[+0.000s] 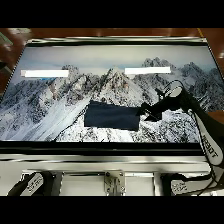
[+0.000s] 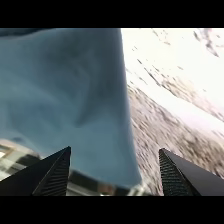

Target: Fold the shirts.

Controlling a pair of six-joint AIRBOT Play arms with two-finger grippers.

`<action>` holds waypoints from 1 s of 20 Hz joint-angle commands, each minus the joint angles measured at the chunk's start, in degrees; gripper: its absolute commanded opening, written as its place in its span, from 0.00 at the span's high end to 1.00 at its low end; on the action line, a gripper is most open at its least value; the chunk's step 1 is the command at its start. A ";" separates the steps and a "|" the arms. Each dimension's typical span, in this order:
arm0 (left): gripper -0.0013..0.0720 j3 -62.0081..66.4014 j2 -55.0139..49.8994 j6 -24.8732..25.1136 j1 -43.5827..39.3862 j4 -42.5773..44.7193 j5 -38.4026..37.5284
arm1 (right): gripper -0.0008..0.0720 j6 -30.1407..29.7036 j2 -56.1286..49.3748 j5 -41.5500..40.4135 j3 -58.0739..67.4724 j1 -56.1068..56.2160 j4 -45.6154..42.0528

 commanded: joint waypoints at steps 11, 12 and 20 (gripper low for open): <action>0.94 -0.02 0.13 -2.82 -1.16 1.14 -1.62 | 0.90 -17.09 1.53 4.55 10.16 -7.41 17.68; 0.94 -0.02 0.13 -2.82 -2.01 1.14 -1.57 | 0.90 -17.07 4.20 4.28 12.02 -10.88 17.46; 0.94 0.02 0.17 -3.63 -9.33 1.14 1.60 | 0.90 -8.81 18.82 5.42 17.11 -48.33 17.49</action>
